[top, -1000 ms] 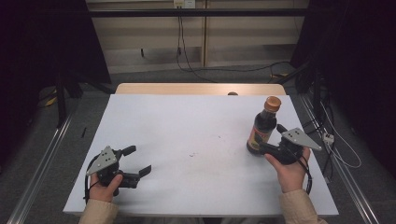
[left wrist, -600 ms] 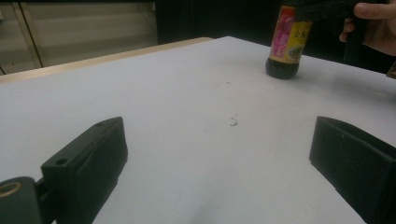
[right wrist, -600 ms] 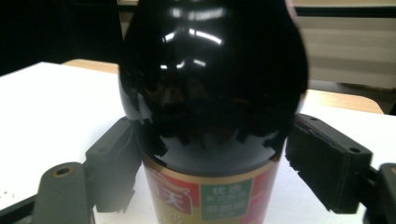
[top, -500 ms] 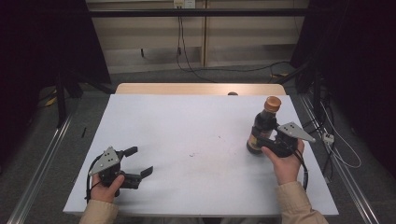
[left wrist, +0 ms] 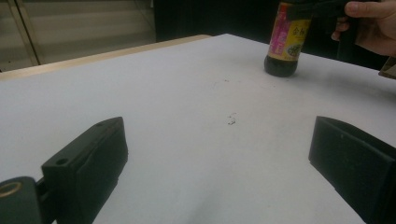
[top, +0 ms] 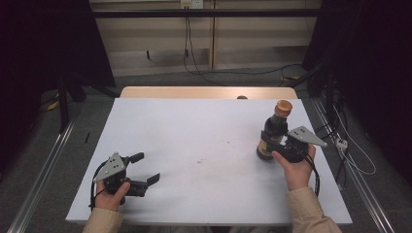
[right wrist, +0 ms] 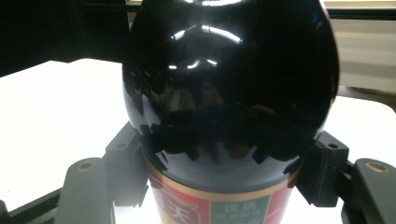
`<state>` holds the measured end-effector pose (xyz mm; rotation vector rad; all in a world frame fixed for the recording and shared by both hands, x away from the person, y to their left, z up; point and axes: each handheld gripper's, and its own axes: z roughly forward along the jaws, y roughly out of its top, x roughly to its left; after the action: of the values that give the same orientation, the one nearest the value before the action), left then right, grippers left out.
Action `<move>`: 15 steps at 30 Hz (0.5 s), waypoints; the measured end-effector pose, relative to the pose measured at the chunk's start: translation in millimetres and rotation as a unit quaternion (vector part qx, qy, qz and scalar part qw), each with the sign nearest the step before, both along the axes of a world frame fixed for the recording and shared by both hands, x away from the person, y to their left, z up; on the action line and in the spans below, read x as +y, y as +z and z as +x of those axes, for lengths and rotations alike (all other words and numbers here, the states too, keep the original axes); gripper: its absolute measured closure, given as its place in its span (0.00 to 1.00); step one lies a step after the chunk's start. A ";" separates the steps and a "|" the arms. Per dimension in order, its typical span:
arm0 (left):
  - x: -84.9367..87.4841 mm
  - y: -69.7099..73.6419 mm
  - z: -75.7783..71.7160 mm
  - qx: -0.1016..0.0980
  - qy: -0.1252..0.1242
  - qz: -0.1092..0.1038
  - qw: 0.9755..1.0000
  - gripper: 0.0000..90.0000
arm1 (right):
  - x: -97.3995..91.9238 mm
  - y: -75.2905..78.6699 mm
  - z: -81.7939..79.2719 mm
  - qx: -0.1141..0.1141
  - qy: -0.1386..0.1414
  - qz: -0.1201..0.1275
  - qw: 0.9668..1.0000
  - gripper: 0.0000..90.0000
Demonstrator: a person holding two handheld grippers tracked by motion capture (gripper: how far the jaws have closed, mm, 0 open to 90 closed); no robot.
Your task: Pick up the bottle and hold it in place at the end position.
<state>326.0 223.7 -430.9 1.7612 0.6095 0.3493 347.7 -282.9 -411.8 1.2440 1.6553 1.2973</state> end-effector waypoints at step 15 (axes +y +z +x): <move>-1.5 -0.4 0.9 0.002 -0.001 0.001 1.000 0.05 | 5.2 -0.1 0.5 -0.004 0.001 0.014 1.000 0.34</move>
<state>326.9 222.2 -431.2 1.7651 0.6099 0.3442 348.2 -277.7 -411.8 1.2521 1.6380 1.3285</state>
